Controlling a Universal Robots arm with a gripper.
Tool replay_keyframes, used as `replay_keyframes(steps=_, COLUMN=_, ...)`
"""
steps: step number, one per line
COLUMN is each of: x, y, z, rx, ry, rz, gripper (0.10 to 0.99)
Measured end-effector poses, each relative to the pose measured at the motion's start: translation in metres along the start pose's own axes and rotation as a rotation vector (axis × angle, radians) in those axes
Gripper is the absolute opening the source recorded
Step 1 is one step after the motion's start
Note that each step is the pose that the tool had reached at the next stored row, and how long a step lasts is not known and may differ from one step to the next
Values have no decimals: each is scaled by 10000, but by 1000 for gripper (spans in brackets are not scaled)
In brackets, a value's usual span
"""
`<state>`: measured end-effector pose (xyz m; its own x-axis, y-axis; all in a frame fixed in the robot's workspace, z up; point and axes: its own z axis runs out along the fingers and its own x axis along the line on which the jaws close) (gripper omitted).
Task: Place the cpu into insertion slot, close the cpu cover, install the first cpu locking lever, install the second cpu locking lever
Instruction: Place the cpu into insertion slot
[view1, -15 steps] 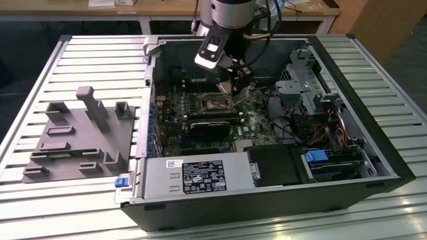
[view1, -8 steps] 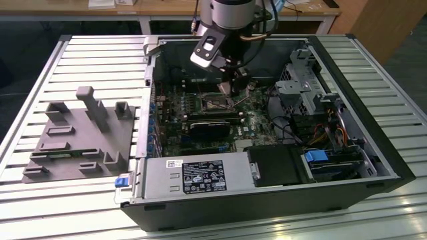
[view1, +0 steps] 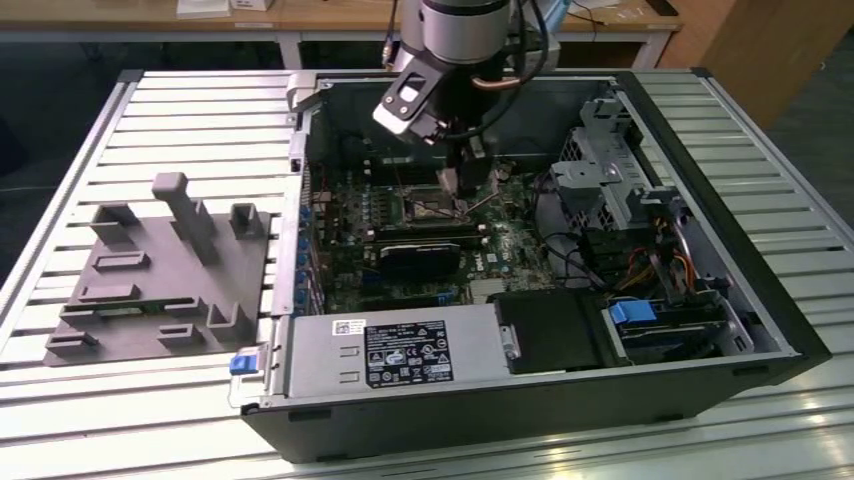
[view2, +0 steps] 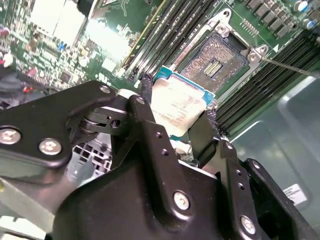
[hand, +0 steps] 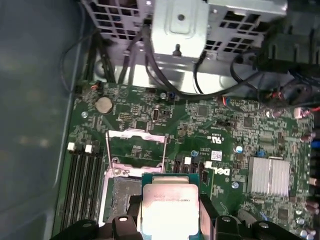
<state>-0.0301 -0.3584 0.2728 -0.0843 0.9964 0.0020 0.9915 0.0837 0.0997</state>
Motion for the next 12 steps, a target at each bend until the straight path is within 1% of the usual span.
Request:
replay_keyframes(steps=6, x=19, y=-23, z=79, rx=0, ry=-43, rz=419, gripper=537)
replay_keyframes(steps=12, x=54, y=-49, z=156, rx=0, ry=-54, rz=528, gripper=537)
